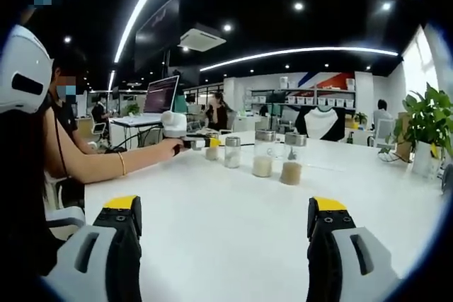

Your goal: Rotate the seasoning bottle until the label or dispensing opening points toward the visible target arrow and the bottle remains upright within the marked orientation range

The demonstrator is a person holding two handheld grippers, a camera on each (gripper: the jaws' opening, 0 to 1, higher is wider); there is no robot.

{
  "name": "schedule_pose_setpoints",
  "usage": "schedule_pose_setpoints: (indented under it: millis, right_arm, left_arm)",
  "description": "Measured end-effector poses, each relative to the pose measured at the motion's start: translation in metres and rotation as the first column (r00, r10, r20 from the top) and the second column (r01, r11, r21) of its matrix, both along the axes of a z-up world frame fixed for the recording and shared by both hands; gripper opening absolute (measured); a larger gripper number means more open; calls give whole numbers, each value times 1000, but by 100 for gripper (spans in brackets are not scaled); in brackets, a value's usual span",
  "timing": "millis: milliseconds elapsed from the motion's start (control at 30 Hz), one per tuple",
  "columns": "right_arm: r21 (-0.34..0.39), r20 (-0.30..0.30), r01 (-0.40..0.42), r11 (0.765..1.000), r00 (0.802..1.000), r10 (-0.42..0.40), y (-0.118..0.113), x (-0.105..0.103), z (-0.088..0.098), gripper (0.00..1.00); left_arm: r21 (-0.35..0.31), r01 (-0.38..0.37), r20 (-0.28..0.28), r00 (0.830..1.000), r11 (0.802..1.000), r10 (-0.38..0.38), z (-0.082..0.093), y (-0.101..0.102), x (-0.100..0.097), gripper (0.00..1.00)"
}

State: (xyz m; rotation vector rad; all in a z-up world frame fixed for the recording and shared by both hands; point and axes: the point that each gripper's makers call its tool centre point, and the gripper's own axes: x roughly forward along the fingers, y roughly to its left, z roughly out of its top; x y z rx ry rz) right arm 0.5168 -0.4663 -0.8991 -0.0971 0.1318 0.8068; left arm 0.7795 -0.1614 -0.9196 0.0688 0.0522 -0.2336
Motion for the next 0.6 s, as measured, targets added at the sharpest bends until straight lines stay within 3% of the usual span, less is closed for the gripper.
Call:
schedule_pose_setpoints:
  millis: [200,367,600]
  right_arm:
    - [-3,4,-2,1000,1000,2,1,-1,1,99]
    - [-1,2,-4,1000,1000,4,1,-1,1,99]
    - [3,0,-8,1000,1000,8,3,0,0,99]
  left_arm:
    - [-4,7,-5,1000,1000,-7,4,2,0,36]
    - [18,26,26,999,999,-27,22,1,-5,36]
    - [-21,57,92,994,998,-55,55,0,-13,36]
